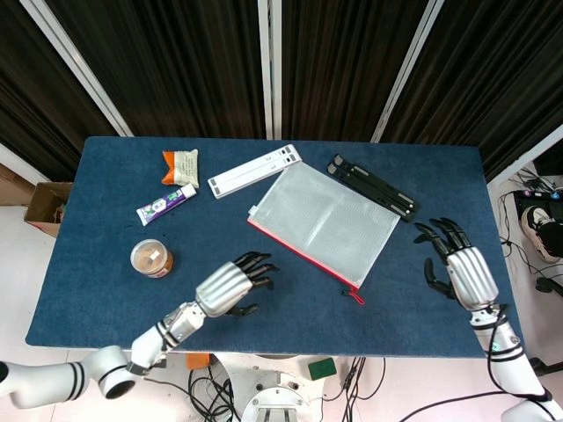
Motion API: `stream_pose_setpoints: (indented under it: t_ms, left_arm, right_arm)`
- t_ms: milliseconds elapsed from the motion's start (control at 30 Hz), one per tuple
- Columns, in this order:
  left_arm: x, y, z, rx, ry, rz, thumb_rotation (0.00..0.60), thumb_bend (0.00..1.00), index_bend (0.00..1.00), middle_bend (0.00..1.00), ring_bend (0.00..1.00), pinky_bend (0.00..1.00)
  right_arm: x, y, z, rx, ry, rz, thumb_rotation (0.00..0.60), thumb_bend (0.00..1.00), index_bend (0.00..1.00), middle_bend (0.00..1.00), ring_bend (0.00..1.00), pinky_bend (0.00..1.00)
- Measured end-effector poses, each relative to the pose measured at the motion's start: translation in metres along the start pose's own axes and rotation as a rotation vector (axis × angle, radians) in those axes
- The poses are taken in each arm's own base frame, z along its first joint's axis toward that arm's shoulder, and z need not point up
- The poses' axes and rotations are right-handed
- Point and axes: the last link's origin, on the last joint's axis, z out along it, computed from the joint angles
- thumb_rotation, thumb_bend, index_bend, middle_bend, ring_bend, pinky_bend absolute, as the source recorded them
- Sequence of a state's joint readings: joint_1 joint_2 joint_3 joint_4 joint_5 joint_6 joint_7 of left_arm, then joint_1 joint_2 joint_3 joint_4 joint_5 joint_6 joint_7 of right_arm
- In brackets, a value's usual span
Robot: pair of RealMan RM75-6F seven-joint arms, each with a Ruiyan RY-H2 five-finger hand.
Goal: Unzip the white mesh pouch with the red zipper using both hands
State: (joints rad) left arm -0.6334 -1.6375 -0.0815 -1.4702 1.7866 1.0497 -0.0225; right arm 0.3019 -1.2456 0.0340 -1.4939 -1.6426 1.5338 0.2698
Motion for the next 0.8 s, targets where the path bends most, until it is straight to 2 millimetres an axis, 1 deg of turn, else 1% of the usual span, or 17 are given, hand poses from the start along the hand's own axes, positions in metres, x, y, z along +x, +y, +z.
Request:
stream_pose_setpoints:
  t_ms: [33,133,233,333,533,800]
  left_arm:
    - [-0.004,0.003,0.012,-0.023,-0.008,0.016,0.6,0.27,0.41,0.17,0.04,0.12]
    - [-0.012,0.011,0.04,-0.079,-0.026,0.062,0.6,0.29,0.41,0.14,0.03,0.11]
    - [-0.02,0.02,0.063,-0.124,-0.05,0.105,0.6,0.31,0.39,0.11,0.01,0.1]
    - [-0.026,0.031,0.082,-0.158,-0.078,0.134,0.6,0.31,0.36,0.09,0.01,0.09]
    - [-0.039,0.052,0.119,-0.178,-0.123,0.173,0.6,0.31,0.35,0.09,0.01,0.09]
    - [-0.053,0.064,0.156,-0.157,-0.171,0.224,0.6,0.31,0.36,0.09,0.0,0.09]
  right_arm:
    - [0.002,0.002,-0.002,-0.008,0.007,-0.001,0.6,0.67,0.16,0.38,0.11,0.14]
    - [0.003,0.004,-0.003,-0.022,0.013,0.0,0.6,0.67,0.16,0.38,0.11,0.14]
    - [0.001,0.005,-0.002,-0.028,0.01,0.003,0.6,0.67,0.16,0.38,0.11,0.14]
    - [-0.001,0.005,-0.001,-0.035,0.006,0.005,0.6,0.67,0.16,0.38,0.11,0.14]
    - [-0.002,0.007,0.001,-0.049,0.005,0.008,0.6,0.67,0.16,0.38,0.11,0.14]
    - [-0.002,0.011,0.002,-0.076,0.001,0.019,0.6,0.67,0.15,0.38,0.11,0.14]
